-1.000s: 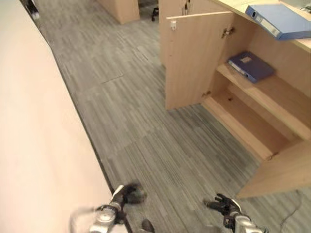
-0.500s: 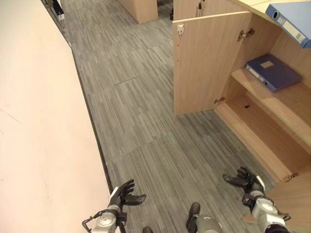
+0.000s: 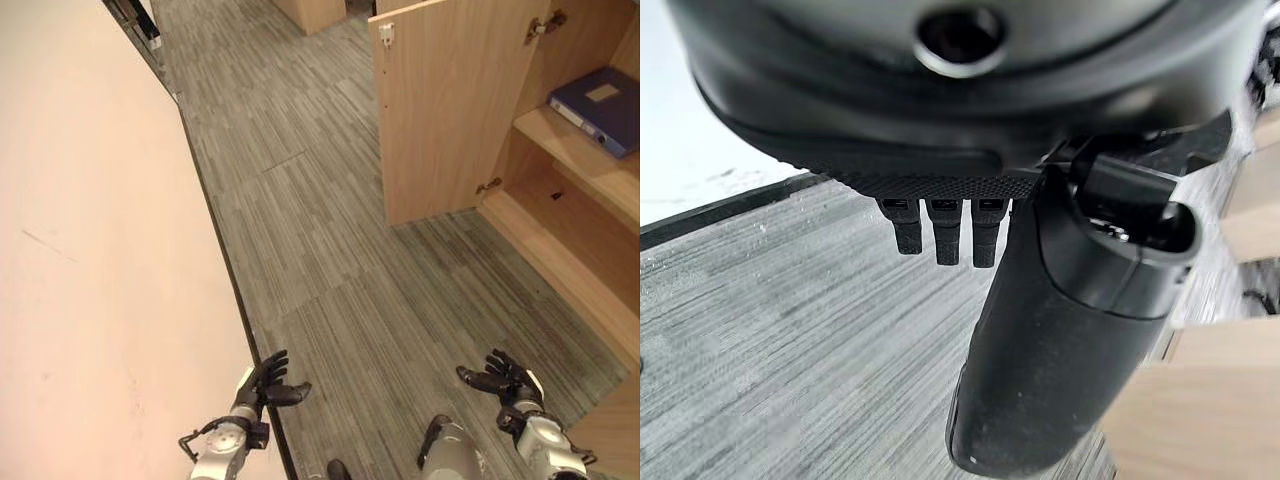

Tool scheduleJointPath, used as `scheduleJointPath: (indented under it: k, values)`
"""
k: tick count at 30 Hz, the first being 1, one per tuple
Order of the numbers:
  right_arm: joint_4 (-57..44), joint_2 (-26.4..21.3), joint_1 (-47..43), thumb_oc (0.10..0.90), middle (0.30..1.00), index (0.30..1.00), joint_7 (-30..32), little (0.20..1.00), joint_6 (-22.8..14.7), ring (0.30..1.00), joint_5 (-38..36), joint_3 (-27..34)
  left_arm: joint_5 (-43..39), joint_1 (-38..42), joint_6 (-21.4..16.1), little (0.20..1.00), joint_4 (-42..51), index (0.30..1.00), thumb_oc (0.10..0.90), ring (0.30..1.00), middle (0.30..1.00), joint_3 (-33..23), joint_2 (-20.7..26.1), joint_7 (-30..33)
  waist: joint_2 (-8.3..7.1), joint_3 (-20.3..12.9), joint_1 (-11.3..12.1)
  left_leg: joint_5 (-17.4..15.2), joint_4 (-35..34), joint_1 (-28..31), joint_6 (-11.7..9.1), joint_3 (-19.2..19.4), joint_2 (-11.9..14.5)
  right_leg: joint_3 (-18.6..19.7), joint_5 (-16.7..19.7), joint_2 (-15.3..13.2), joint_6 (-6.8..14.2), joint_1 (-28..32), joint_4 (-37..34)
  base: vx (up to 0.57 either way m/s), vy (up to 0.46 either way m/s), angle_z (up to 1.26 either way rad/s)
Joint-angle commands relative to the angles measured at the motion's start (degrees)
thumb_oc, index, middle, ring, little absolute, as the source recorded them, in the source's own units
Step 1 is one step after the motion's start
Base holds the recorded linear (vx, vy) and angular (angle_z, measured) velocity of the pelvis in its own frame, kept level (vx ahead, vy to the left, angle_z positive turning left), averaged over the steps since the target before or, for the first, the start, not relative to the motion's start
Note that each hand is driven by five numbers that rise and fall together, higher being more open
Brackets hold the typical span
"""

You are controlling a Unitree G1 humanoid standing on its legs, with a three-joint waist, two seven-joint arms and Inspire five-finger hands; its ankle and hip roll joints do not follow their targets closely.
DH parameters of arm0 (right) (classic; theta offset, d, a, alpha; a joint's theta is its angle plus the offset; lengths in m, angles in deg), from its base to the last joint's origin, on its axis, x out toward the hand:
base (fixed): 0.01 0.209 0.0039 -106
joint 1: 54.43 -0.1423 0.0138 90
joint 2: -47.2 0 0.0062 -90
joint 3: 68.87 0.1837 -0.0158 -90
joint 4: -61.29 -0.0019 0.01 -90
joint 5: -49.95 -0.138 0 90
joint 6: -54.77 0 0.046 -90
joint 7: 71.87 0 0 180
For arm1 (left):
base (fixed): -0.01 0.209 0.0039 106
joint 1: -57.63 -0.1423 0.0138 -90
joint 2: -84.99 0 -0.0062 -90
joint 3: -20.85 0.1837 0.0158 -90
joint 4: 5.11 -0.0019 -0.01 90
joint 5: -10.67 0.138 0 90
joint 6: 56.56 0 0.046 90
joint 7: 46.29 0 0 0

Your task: Put the empty folder in the office cabinet

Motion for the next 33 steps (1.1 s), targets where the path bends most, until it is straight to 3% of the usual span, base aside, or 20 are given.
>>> scheduleJointPath:
  k: [1, 2, 3, 4, 6, 7, 8, 10, 11, 12, 13, 15, 16, 17, 18, 19, 22, 26, 31, 33]
  values:
    - [-4.7, -1.1, -0.3, 0.8, 0.9, 0.9, -0.6, 0.9, -4.0, 0.9, -0.6, 0.9, -2.8, 2.7, -5.2, 0.9, 6.0, 0.9, 0.8, 0.9, 0.9, -0.6, 2.7, -1.0, -2.54, -2.3, -2.7, -3.2, 13.1, 0.9, -4.6, 1.9, 4.2, -0.8, 17.3, -1.5, 6.3, 8.9, -27.6, 0.26, -0.467, 0.16]
    - [-3.8, -1.1, -0.5, 0.8, 0.9, 0.9, -0.9, 0.9, -3.9, 0.9, -0.7, -0.1, -3.4, 3.3, -5.1, 0.9, 5.8, 0.9, 0.8, 0.9, 0.9, -0.6, 2.6, -0.9, -2.89, -1.8, -2.9, 1.9, 18.0, 0.0, -6.6, 1.9, 6.6, -0.9, 14.9, 0.9, 4.2, 10.9, -28.4, 0.19, -0.355, -0.16]
    - [-3.7, -1.1, -0.5, 0.8, 0.9, 0.9, -0.9, 0.9, -3.9, 0.9, -0.7, -0.2, -3.4, 3.3, -5.1, 0.9, 5.7, 0.9, 0.8, 0.9, 0.9, -0.7, 2.6, -0.9, -2.84, -1.7, -3.0, 2.0, 18.1, 0.0, -6.7, 1.8, 6.8, -1.0, 14.9, 1.2, 4.0, 11.0, -28.6, 0.31, -0.468, -0.48]
    - [-3.7, -0.7, -0.8, 0.8, 0.9, 0.9, -1.4, 0.9, -3.6, 0.9, -0.6, -1.9, -3.9, 3.7, -5.1, 0.9, 5.7, 0.9, 0.8, 0.9, 0.9, -0.7, 2.7, -0.7, -3.97, -1.1, -2.9, 5.9, 24.2, -1.2, -7.0, 1.4, 7.6, -0.5, 12.8, 2.8, 2.5, 12.2, -28.8, 0.24, -0.331, -0.44]
    - [-4.1, -1.3, -1.3, 0.8, 0.9, 0.9, -1.9, 0.9, -3.3, 0.9, 0.4, -3.5, -4.3, 3.9, -5.4, 0.9, 5.9, 0.9, 0.8, 0.9, 0.9, -0.6, 2.7, -0.8, -5.37, -0.3, -2.6, 8.1, 30.1, -3.6, -7.0, 2.0, 6.9, -0.1, 11.3, 3.4, 1.7, 13.2, -28.5, 0.23, -0.365, -0.68]
    - [-4.4, -1.2, -1.3, 0.8, 0.9, 0.9, -2.1, 0.9, -2.9, 0.9, 0.7, -3.9, -4.2, 4.3, -5.4, 0.9, 5.5, 0.9, 0.8, 0.9, 0.9, -0.6, 2.6, -0.5, -6.8, -0.2, -2.8, 9.8, 33.0, -5.4, -7.0, 2.7, 6.4, 0.0, 11.8, 2.6, 0.7, 13.0, -28.4, 0.23, -0.401, -1.11]
    - [-3.9, -1.4, -1.2, 0.8, 0.9, 0.9, -2.2, 0.9, -2.4, 0.9, 0.7, -4.6, -4.2, 5.4, -4.8, 0.9, 4.5, 0.9, 0.8, 0.9, 0.9, 0.1, 1.9, -0.4, -7.03, -0.2, -3.1, 11.2, 35.3, -7.2, -7.0, 3.7, 8.5, 1.7, 10.1, 4.8, -0.8, 14.7, -29.4, 0.24, -0.349, -0.8]
    - [-4.7, -1.5, -0.2, 0.8, 0.9, 0.9, -2.3, 0.9, -2.2, 0.9, -0.3, -4.3, -4.2, 5.2, -4.4, 0.9, 5.3, 0.9, 0.8, 0.9, 0.9, 0.9, 1.6, -0.9, -5.93, -0.2, -3.5, 11.7, 33.0, -8.2, -6.8, 3.0, 10.0, 4.2, 8.5, 7.8, -2.0, 16.7, -30.7, 0.3, -0.227, -0.34]
    - [-5.0, -1.3, 0.6, 0.8, 0.9, 0.9, -2.2, 0.9, -2.6, 0.9, -0.9, -4.2, -3.6, 5.0, -4.2, 0.9, 5.3, 0.9, 0.8, 0.9, 0.9, 1.4, 1.5, -1.0, -5.07, -0.3, -3.7, 10.4, 30.1, -8.2, -6.7, 1.2, 10.6, 6.3, 6.7, 9.7, -2.0, 17.9, -31.1, 0.4, -0.028, -0.2]
    - [-4.9, -0.9, 1.2, 0.8, 0.9, 0.9, -2.2, 0.9, -2.7, 0.9, -1.3, -4.5, -3.0, 4.5, -3.7, 0.9, 5.2, 0.9, 0.8, 0.9, 0.9, 1.9, 1.1, -1.0, -4.38, -0.8, -3.8, 8.1, 20.6, -8.8, -5.0, -1.6, 10.5, 8.7, 5.5, 11.0, -1.5, 18.9, -31.2, 0.27, 0.023, -0.02]
    - [-4.9, -0.9, 1.2, 0.8, 0.9, 0.9, -2.2, 0.9, -2.7, 0.9, -1.3, -4.5, -3.0, 4.5, -3.7, 0.9, 5.2, 0.9, 0.8, 0.9, 0.9, 1.9, 1.1, -1.0, -4.48, -0.7, -3.9, 9.0, 19.9, -8.9, -4.0, -0.6, 10.3, 8.0, 6.5, 10.6, -1.7, 18.3, -30.9, 0.27, 0.092, 0.22]
    - [-4.5, 0.0, 1.2, 0.8, 0.9, 0.9, -2.1, 0.9, -2.6, 0.9, -0.9, -6.0, -2.6, 4.0, -3.3, 0.9, 4.5, 0.9, 0.8, 0.9, 0.9, 1.9, 0.7, -0.4, -4.15, -1.1, -3.1, 7.9, 8.3, -9.6, -2.5, -5.7, 9.1, 11.3, 5.1, 11.7, -1.0, 18.9, -30.1, 0.26, 0.08, -0.12]
    - [-4.3, 0.6, 1.2, 0.8, 0.9, 0.9, -2.2, 0.9, -2.6, 0.9, -0.8, -7.0, -2.7, 4.1, -3.2, 0.9, 3.8, 0.9, 0.8, 0.9, 0.9, 1.7, 0.5, 0.1, -4.35, -1.5, -2.7, 8.8, 4.3, -9.6, -2.3, -8.2, 9.3, 13.1, 4.6, 12.5, -0.8, 19.4, -30.0, 0.49, -0.001, -0.75]
    - [-4.7, 1.7, 1.0, 0.8, 0.9, 0.9, -2.4, 0.9, -2.7, 0.9, -0.8, -8.6, -3.2, 4.2, -3.1, 0.9, 2.6, 0.9, 0.8, 0.9, 0.9, 1.4, 0.3, 0.9, -5.11, -1.8, -1.4, 12.6, -0.7, -12.6, -2.7, -11.9, 11.1, 16.0, 3.0, 14.0, -0.4, 20.7, -29.3, 0.54, -0.069, -0.99]
    - [-5.1, 2.1, 1.1, 0.8, 0.9, 0.9, -2.3, 0.9, -2.8, 0.9, -0.4, -9.5, -3.4, 4.4, -3.0, 0.9, 1.9, 0.9, 0.8, 0.9, 0.9, 1.1, 0.2, 1.1, -5.87, -1.8, -0.7, 13.6, -3.2, -13.9, -2.8, -12.2, 12.0, 17.5, 2.0, 14.4, -0.4, 21.3, -28.6, 0.92, -0.171, -1.44]
    - [-6.4, 2.4, 1.1, 0.8, 0.9, 0.9, -2.8, 0.9, -2.8, 0.9, 1.1, -11.7, -2.9, 3.8, -2.9, 0.9, 1.1, 0.9, 0.8, 0.9, 0.9, 0.5, 1.2, 1.4, -7.76, -1.6, 0.4, 14.1, -5.1, -17.3, -2.9, -11.5, 14.1, 22.0, -0.1, 17.0, -0.8, 23.0, -26.6, 0.63, -0.138, -1.41]
    - [-7.0, 2.5, 1.0, 0.8, 0.9, 0.9, -2.9, 0.9, -2.8, 0.9, 1.9, -12.8, -2.7, 3.0, -2.8, 0.9, 1.0, 0.9, 0.8, 0.9, 0.9, 0.2, 1.7, 1.5, -8.55, -1.5, 1.6, 14.1, -5.1, -18.1, -3.0, -11.7, 14.7, 24.8, -1.6, 17.9, -1.1, 24.2, -26.0, 0.42, -0.054, -1.31]
    - [-8.7, 2.5, 0.8, 0.8, 0.9, 0.9, -3.7, 0.9, -2.4, 0.9, 3.1, -14.8, -2.3, 0.6, -2.4, 0.9, 0.3, 0.9, 0.8, 0.9, 0.9, -1.0, 2.9, 1.2, -9.15, -1.7, 4.4, 14.5, -5.0, -20.4, -3.4, -19.6, 15.2, 32.4, -5.5, 20.8, -2.0, 26.7, -23.7, 0.42, 0.014, -1.4]
    - [-9.3, 2.8, 2.1, 0.8, 0.9, 0.9, -4.5, 0.9, -2.0, 0.9, 3.8, -15.1, -1.4, -0.7, -1.8, 0.9, -0.9, 0.9, 0.8, 0.9, 0.9, -1.7, 3.1, 0.8, -9.31, -2.3, 5.2, 13.8, -5.1, -20.4, -3.1, -22.2, 13.7, 36.1, -8.2, 21.4, -2.2, 29.1, -23.2, 0.36, 0.083, -1.01]
    - [-8.9, 3.3, 2.8, 0.8, 0.9, 0.9, -4.9, 0.9, -1.7, 0.9, 4.2, -15.0, -0.4, -1.5, -1.6, 0.9, -1.1, 0.9, 0.8, 0.9, 0.9, -1.4, 3.6, 0.4, -10.03, -3.8, 5.1, 14.5, -4.2, -20.3, -3.1, -22.1, 12.4, 37.6, -8.3, 20.1, -1.0, 29.8, -23.4, 0.48, 0.217, -0.12]
